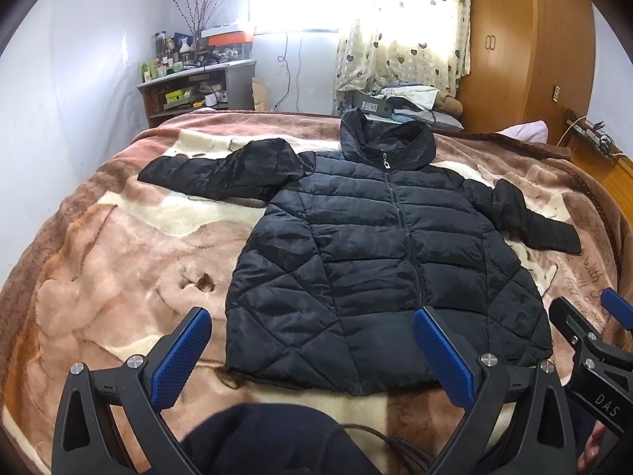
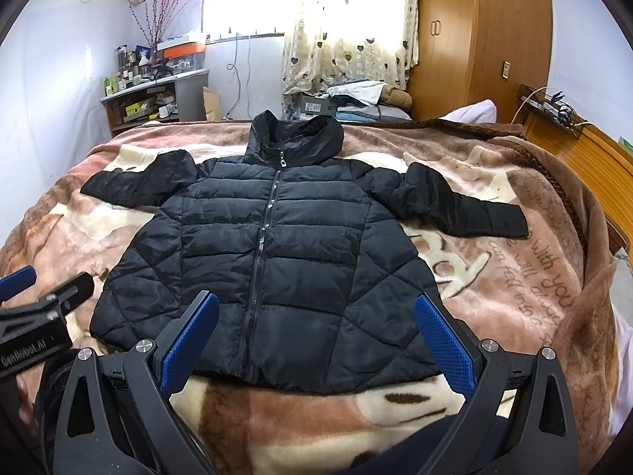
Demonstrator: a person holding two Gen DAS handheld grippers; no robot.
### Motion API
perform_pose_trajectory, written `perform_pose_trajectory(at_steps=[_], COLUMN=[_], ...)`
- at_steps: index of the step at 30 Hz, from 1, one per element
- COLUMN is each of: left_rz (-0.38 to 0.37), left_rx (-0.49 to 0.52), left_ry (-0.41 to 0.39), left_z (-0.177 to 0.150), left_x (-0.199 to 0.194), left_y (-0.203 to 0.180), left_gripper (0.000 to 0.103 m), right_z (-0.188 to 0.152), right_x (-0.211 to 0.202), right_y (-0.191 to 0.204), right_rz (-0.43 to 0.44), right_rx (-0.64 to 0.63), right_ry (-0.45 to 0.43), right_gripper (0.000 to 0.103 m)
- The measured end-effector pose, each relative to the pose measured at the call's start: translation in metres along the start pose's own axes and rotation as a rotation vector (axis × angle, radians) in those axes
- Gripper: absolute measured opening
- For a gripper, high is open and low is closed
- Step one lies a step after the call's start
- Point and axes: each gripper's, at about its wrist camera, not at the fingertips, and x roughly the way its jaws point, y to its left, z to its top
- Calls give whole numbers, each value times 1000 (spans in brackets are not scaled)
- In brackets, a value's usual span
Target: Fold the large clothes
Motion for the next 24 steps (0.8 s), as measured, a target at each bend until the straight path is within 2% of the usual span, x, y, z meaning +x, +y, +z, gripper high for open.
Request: perform_pose_trajectory(at_steps=[3,8,12,14,18,21,24], left_rz=[-39,-10,0,35,17,46,72], left_rx=[-57,-130,-242,-241,-267,-231,-246], left_ry=[-24,-36,-28,-19,2,-9,-7], left_z=[16,49,76,86,112,134,154], left_x=[7,34,76,95,147,178,208], left_y=[24,77,131,146,180,197,215], left_gripper=[103,103,103,103,103,103,103], right_z=[6,21,39,48,69,87,102], right_x=[8,31,62,79,116,143,170], right_y=[0,6,19,27,45,59,71], right_rz=[22,73,130,150,206,240,260], right_rx=[-5,-16,-39,-53,-65,-70,-80], right_ry=[3,11,21,22,10,-5,-8], right_gripper=[99,99,99,99,99,99,99])
